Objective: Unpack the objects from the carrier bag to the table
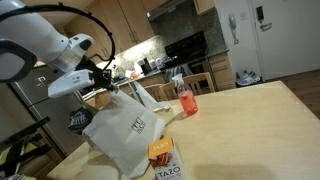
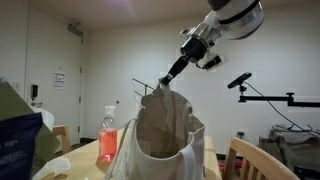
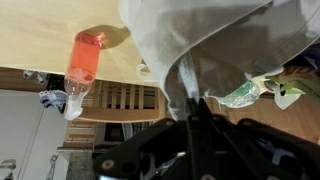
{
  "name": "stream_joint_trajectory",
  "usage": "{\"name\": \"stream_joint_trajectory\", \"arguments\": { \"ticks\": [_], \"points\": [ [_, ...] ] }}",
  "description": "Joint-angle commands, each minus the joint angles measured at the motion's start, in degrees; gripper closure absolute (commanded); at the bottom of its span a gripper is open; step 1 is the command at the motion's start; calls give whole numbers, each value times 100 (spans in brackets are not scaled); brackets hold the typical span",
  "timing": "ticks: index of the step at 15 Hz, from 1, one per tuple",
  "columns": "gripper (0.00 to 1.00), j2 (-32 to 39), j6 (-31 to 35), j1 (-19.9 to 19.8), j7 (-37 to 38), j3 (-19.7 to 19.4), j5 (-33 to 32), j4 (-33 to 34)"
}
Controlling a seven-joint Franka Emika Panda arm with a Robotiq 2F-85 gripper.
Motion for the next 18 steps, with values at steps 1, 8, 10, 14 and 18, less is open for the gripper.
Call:
{"name": "stream_joint_trajectory", "arguments": {
  "ticks": [1,8,10,14,18],
  "points": [
    [99,37,-203,286,-673,-469,702,293],
    [71,592,-631,520,-1333,-1100,1839,541],
    [57,766,-865,491,-1357,-1189,1982,570],
    [27,1105,-983,449,-1147,-1210,1835,594],
    [0,1295,-927,473,-998,-1144,1600,665]
  ]
}}
